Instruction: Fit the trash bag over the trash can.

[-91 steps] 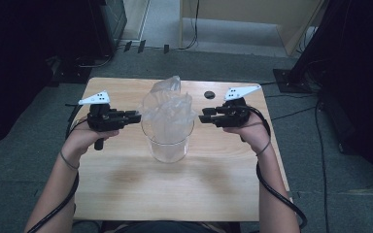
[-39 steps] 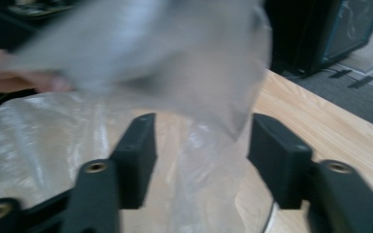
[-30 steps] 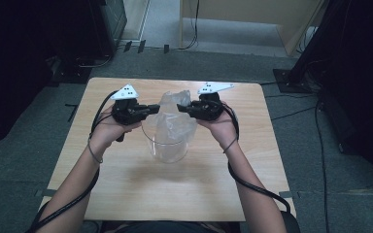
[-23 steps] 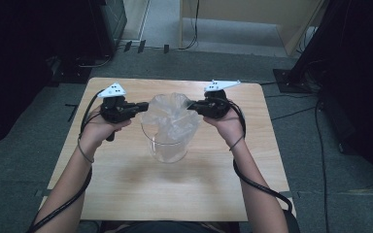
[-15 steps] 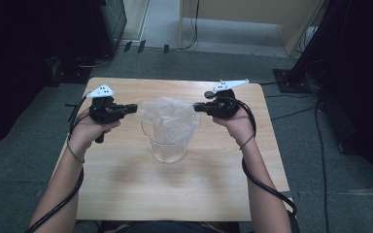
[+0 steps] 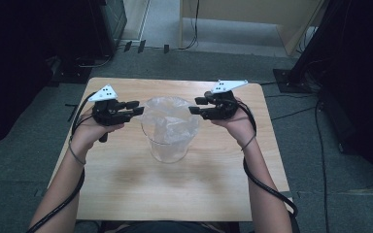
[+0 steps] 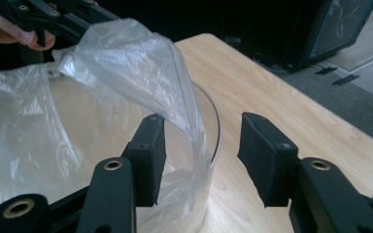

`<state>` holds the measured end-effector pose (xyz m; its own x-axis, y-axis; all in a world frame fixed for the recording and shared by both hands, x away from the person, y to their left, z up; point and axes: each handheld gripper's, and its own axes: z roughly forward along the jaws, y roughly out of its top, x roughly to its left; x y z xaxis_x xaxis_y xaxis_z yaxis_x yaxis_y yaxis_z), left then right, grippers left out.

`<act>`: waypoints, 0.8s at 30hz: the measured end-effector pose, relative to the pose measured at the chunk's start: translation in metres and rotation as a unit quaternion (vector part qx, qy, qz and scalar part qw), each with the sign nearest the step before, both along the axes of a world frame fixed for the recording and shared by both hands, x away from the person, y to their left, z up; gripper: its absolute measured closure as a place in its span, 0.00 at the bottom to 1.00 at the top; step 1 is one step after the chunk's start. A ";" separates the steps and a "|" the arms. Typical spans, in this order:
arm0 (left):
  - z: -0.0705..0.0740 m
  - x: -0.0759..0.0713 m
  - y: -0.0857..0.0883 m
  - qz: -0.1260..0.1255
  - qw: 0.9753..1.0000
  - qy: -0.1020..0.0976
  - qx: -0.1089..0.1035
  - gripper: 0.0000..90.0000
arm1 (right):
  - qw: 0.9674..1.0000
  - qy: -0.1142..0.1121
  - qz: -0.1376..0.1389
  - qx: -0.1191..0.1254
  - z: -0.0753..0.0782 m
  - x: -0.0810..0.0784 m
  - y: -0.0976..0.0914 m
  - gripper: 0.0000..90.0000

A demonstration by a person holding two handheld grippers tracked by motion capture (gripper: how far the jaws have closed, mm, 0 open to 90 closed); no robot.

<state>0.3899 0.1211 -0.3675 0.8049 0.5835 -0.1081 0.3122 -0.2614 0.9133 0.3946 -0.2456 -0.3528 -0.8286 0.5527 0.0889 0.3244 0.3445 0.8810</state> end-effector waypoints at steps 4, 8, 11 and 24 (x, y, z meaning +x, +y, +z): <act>-0.001 0.006 -0.005 -0.004 1.000 -0.006 -0.004 0.67 | 1.000 -0.014 -0.004 0.011 0.000 0.002 0.006 0.60; -0.003 0.011 -0.011 -0.004 1.000 -0.017 -0.002 0.73 | 1.000 -0.016 -0.002 0.013 -0.002 0.005 0.010 0.73; -0.005 0.018 -0.013 0.006 1.000 0.007 -0.018 1.00 | 1.000 0.007 -0.001 0.020 -0.006 0.009 0.012 0.98; -0.050 0.046 -0.019 0.037 0.997 0.072 -0.009 1.00 | 0.996 0.050 -0.068 0.005 -0.047 0.031 0.010 0.99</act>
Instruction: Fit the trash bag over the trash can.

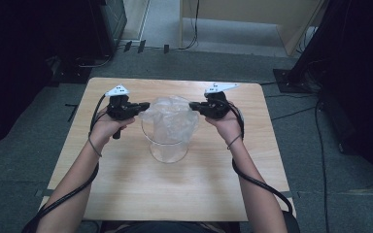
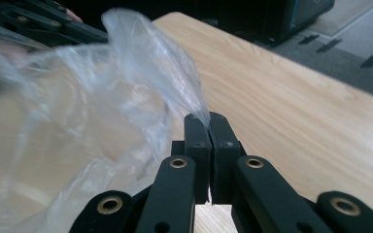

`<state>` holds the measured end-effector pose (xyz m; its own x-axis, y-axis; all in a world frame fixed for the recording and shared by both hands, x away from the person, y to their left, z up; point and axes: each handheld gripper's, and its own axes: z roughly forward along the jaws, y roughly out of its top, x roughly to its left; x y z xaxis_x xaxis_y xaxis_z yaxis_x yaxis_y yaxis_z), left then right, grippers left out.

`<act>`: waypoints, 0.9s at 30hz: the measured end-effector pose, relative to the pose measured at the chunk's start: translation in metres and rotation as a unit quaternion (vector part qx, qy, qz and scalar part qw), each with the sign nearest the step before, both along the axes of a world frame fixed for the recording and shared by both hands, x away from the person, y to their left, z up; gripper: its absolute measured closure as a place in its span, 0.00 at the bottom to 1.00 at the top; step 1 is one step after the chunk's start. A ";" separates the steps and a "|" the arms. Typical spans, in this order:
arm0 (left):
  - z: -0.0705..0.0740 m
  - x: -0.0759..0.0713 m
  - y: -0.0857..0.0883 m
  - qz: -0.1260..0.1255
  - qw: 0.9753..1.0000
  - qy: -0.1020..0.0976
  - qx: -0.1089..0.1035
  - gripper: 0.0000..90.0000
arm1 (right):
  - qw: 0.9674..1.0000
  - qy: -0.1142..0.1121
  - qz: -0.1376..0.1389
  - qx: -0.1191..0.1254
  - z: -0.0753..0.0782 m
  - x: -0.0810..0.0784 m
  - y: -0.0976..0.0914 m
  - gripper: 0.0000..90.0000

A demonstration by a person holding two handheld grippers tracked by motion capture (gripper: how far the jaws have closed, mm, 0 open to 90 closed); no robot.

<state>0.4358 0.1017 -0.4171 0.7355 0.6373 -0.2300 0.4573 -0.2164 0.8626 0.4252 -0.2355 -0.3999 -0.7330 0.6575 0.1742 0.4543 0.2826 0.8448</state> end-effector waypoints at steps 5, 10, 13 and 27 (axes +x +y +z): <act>-0.009 0.003 -0.001 0.004 1.000 0.013 0.013 1.00 | 0.999 0.025 -0.012 -0.021 -0.021 0.004 -0.003 0.99; -0.018 0.004 0.001 0.003 0.999 0.035 0.012 1.00 | 0.998 0.050 -0.007 -0.030 -0.032 0.005 -0.005 0.98; -0.014 0.003 0.001 0.003 1.000 0.027 0.010 0.96 | 0.998 0.050 -0.002 -0.039 -0.032 0.004 -0.004 0.92; 0.017 -0.004 0.017 0.007 1.000 -0.011 -0.016 0.65 | 1.000 0.005 -0.027 0.002 -0.003 -0.004 -0.022 0.49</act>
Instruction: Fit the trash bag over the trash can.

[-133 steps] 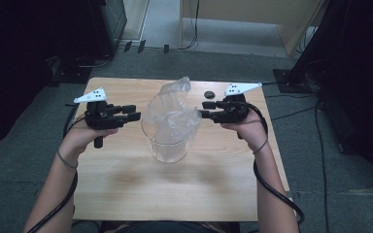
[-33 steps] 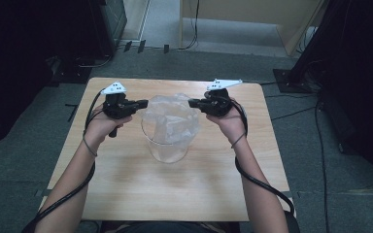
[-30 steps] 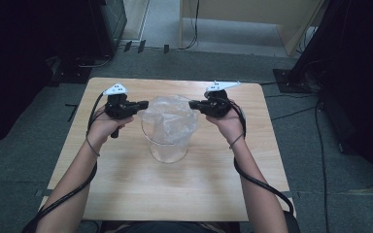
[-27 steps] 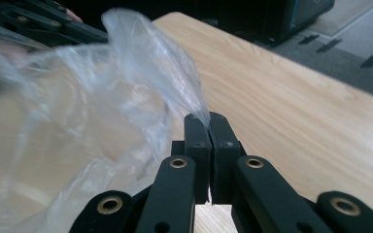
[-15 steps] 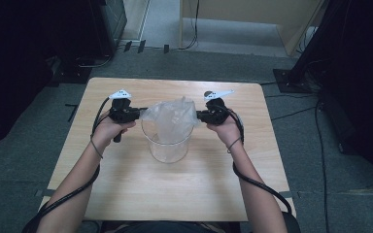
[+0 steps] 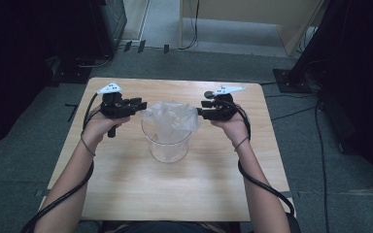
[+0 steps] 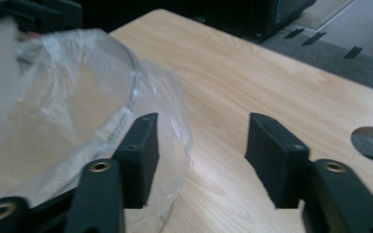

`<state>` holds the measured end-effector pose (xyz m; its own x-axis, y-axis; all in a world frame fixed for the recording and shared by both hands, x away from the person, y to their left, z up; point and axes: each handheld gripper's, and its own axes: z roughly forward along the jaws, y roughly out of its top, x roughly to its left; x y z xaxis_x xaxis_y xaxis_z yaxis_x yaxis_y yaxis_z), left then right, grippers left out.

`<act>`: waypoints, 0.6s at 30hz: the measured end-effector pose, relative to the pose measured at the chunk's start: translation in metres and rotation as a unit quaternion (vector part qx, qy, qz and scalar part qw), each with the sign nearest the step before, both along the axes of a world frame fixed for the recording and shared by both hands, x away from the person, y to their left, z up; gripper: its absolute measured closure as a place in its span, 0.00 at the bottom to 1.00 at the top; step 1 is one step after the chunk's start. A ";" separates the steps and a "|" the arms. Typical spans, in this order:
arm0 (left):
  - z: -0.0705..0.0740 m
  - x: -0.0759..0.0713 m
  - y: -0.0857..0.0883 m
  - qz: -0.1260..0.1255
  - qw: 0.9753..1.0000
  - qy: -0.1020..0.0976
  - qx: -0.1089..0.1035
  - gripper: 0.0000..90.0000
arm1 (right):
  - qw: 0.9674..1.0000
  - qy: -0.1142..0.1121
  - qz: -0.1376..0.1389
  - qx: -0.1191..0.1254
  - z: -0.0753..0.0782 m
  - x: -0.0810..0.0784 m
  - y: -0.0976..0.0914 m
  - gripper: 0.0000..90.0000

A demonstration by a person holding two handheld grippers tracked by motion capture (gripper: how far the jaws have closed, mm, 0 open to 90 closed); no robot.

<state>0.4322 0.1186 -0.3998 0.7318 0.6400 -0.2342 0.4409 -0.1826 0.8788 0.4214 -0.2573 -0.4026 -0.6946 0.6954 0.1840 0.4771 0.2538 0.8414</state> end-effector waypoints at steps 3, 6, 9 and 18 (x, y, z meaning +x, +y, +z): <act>0.006 -0.003 -0.002 -0.010 1.000 -0.004 0.002 0.64 | 1.000 -0.005 -0.002 0.017 0.008 -0.003 -0.002 0.43; 0.009 -0.005 -0.004 -0.019 1.000 -0.002 0.005 0.62 | 1.000 -0.006 0.005 0.021 0.012 -0.005 0.000 0.42; 0.010 -0.007 -0.005 -0.024 1.000 -0.001 0.011 0.60 | 1.000 -0.003 0.014 0.021 0.013 -0.007 0.003 0.42; 0.021 -0.014 -0.011 -0.039 0.999 -0.009 0.007 0.57 | 0.999 0.005 0.033 0.017 0.017 -0.012 0.010 0.41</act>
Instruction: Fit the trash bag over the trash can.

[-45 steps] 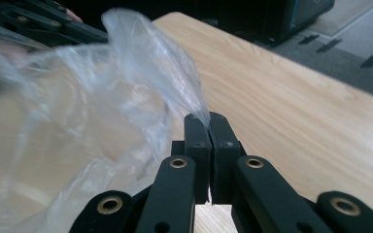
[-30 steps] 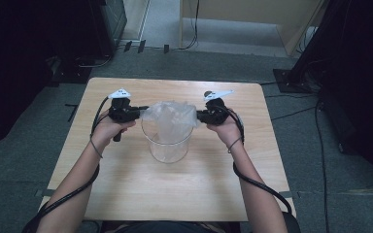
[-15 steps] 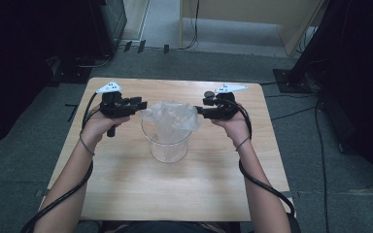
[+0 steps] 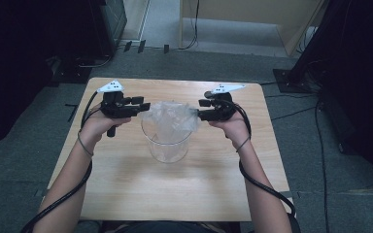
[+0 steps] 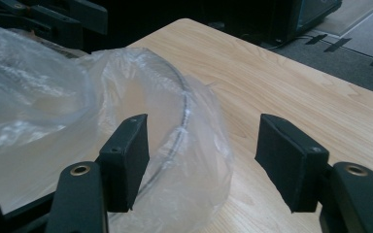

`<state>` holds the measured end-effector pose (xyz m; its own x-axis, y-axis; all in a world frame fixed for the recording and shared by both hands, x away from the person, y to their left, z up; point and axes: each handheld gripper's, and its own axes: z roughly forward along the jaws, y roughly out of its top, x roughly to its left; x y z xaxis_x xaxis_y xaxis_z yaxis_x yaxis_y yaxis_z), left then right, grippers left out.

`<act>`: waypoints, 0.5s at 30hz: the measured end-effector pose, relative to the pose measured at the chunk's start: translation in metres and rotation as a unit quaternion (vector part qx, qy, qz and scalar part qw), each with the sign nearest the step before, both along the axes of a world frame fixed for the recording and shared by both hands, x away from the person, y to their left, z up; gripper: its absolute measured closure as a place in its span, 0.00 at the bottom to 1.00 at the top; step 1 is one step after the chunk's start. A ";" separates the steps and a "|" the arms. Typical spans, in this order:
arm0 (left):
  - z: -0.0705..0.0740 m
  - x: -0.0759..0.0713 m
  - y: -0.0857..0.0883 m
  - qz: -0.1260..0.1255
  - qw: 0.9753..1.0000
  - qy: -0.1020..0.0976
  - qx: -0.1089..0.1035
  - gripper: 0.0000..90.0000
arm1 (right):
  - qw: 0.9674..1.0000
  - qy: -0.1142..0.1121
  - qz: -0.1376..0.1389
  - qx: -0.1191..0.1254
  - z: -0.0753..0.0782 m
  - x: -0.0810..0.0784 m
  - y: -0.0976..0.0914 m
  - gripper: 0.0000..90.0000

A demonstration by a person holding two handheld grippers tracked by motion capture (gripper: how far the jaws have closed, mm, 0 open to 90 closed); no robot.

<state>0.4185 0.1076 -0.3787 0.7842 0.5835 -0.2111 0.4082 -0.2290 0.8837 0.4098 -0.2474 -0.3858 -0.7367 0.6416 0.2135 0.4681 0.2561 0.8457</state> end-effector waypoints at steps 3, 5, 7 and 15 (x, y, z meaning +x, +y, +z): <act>0.002 -0.003 -0.004 -0.011 1.000 0.005 -0.004 0.56 | 1.000 -0.002 0.008 -0.002 0.001 -0.002 0.003 0.41; 0.004 -0.005 -0.006 -0.018 1.000 0.004 -0.005 0.56 | 1.000 -0.003 0.012 -0.001 0.002 -0.003 0.005 0.41; 0.006 -0.006 -0.008 -0.023 1.000 0.003 -0.003 0.55 | 1.000 -0.004 0.020 -0.003 0.004 -0.004 0.008 0.41; 0.008 -0.011 -0.012 -0.042 0.999 0.010 0.008 0.53 | 0.999 -0.005 0.039 -0.009 0.006 -0.007 0.014 0.40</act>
<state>0.4071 0.0954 -0.3710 0.8260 0.5198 -0.2181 0.4048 -0.2777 0.8712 0.4024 -0.2333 -0.3802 -0.7861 0.5868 0.1944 0.4381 0.3071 0.8449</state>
